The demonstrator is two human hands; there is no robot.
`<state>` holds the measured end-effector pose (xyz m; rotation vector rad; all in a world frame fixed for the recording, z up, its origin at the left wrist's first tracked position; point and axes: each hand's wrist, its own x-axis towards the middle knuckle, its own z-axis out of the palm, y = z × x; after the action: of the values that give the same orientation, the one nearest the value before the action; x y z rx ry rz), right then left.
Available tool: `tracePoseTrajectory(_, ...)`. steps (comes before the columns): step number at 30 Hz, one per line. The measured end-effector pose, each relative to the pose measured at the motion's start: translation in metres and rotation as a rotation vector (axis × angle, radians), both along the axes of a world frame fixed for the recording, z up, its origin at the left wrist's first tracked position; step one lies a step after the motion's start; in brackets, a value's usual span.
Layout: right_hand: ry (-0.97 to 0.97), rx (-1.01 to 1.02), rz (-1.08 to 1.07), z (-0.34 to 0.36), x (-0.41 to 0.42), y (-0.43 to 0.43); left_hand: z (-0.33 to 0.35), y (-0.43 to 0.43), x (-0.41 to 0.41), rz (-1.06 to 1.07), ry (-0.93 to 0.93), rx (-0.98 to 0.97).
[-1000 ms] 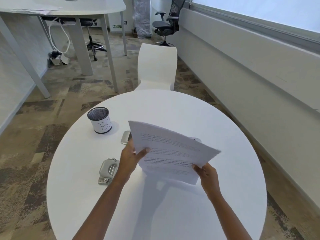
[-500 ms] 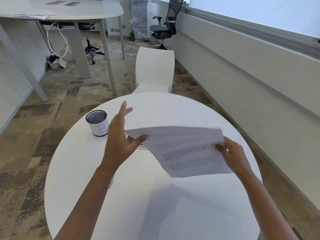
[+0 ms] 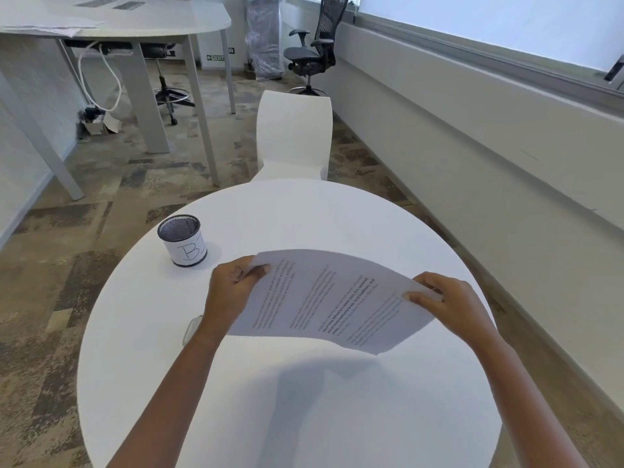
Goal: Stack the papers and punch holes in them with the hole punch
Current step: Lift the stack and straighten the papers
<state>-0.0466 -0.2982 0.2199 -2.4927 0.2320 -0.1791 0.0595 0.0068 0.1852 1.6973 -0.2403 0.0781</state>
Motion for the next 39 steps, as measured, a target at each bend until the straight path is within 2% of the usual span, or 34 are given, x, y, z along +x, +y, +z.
tracePoseTrajectory(2, 0.015, 0.131, -0.059, -0.009, -0.002, -0.011, -0.005, 0.005, 0.001, 0.052, 0.032, -0.05)
tracePoseTrajectory(5, 0.027, 0.65, -0.116, -0.02, -0.008, -0.016, -0.012, 0.007, 0.001, 0.102, 0.077, -0.14)
tracePoseTrajectory(7, 0.044, 0.853, -0.156, -0.037, -0.01, -0.017, -0.018, 0.007, -0.002, 0.129, 0.124, -0.168)
tracePoseTrajectory(11, 0.05, 0.696, -0.241, -0.065, -0.006, 0.003, -0.038, 0.001, -0.008, 0.119, 0.231, -0.186)
tracePoseTrajectory(13, 0.007, 0.614, -0.326, -0.074, -0.002, 0.014, -0.049, -0.001, -0.009, 0.136, 0.242, -0.168)
tracePoseTrajectory(17, -0.148, 0.412, -0.334, -0.076, 0.003, 0.032, -0.061, -0.005, -0.009, 0.172, 0.223, -0.129)
tracePoseTrajectory(21, -0.249, 0.451, -0.386, -0.075, 0.003, 0.041, -0.063, -0.006, -0.013, 0.168, 0.221, -0.146)
tracePoseTrajectory(27, 0.002, 0.55, -0.363, -0.111, -0.005, 0.046, -0.088, -0.001, -0.021, 0.064, 0.344, -0.071)
tracePoseTrajectory(33, -0.067, 0.687, -0.43, -0.122, -0.018, 0.041, -0.088, -0.001, -0.028, 0.14, 0.305, -0.089)
tracePoseTrajectory(36, 0.02, 0.671, -0.387, -0.133, -0.02, 0.038, -0.096, 0.001, -0.029, 0.091, 0.367, -0.09)
tracePoseTrajectory(39, 0.042, 0.614, -0.452, -0.14, -0.021, 0.033, -0.1, 0.002, -0.028, 0.078, 0.392, -0.079)
